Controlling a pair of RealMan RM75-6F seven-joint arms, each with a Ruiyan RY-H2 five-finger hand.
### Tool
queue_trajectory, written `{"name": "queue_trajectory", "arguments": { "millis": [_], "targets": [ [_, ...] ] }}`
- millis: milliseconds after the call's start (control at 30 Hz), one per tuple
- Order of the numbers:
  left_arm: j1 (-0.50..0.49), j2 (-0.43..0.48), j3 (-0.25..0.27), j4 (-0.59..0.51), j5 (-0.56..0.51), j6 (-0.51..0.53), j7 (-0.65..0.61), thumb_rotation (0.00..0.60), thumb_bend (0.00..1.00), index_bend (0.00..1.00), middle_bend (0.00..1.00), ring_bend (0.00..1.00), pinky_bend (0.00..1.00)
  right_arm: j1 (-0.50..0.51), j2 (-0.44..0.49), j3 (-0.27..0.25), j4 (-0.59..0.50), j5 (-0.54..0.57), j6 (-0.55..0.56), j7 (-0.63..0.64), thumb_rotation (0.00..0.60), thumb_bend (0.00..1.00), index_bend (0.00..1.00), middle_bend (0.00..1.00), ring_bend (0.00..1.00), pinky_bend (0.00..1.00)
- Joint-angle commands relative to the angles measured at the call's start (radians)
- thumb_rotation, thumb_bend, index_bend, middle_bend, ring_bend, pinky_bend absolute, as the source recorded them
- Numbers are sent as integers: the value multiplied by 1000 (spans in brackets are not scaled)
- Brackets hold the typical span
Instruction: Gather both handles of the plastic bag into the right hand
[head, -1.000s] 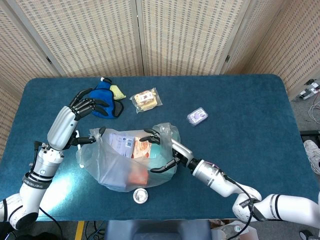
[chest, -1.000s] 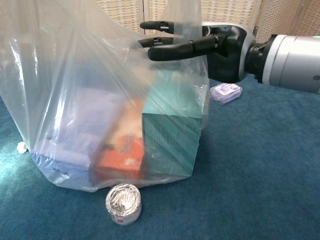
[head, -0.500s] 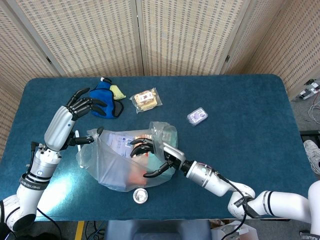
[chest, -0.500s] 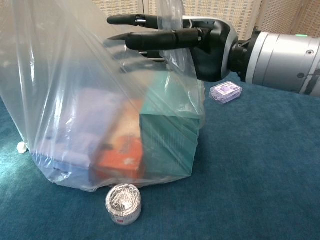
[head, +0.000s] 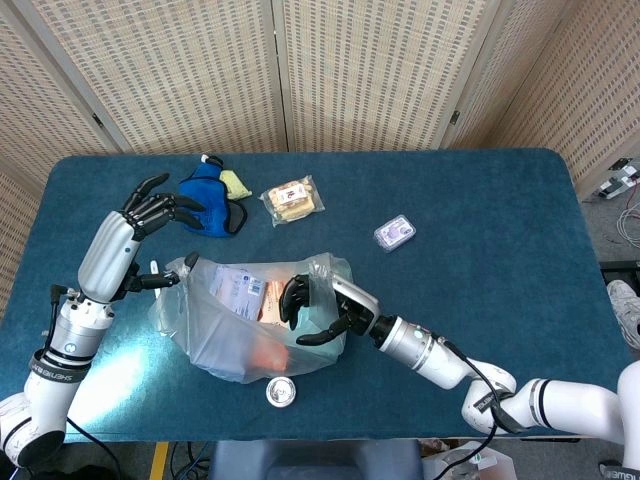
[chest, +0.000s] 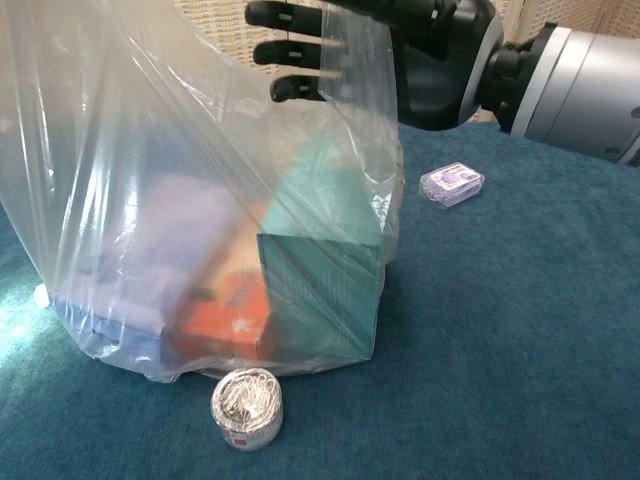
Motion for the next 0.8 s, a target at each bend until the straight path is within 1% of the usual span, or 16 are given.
{"name": "queue_trajectory", "arguments": {
  "millis": [33, 167, 267, 367, 467, 633, 800],
  "targets": [
    [2, 8, -2, -9, 0, 0, 6, 600, 326, 412, 330, 273, 56, 2, 17, -17, 7, -30, 41, 56, 600, 122, 480, 503, 455, 529],
    [0, 20, -14, -28, -2, 3, 17, 600, 326, 412, 330, 273, 56, 7, 19, -26, 7, -43, 63, 27, 600, 110, 480, 496, 455, 513],
    [-2, 24, -18, -44, -1, 3, 24, 600, 326, 412, 330, 273, 56, 12, 15, -27, -1, -52, 79, -14, 600, 69, 466, 448, 412, 438],
    [-7, 25, -22, -58, 1, 0, 37, 600, 326, 410, 330, 273, 56, 19, 7, -26, -10, -54, 85, -68, 600, 25, 379, 362, 310, 345],
    [-14, 28, -29, -70, -6, -6, 49, 600, 326, 403, 328, 269, 56, 27, 0, -24, -22, -54, 90, -110, 600, 4, 306, 303, 251, 296],
    [-28, 36, -48, -97, -37, -23, 73, 600, 326, 368, 322, 260, 56, 41, -9, -22, -37, -56, 93, -175, 600, 0, 205, 230, 184, 231],
    [-46, 44, -61, -124, -77, -55, 105, 600, 326, 320, 315, 248, 56, 59, -20, -20, -40, -59, 91, -212, 600, 0, 154, 176, 136, 196]
  ]
}}
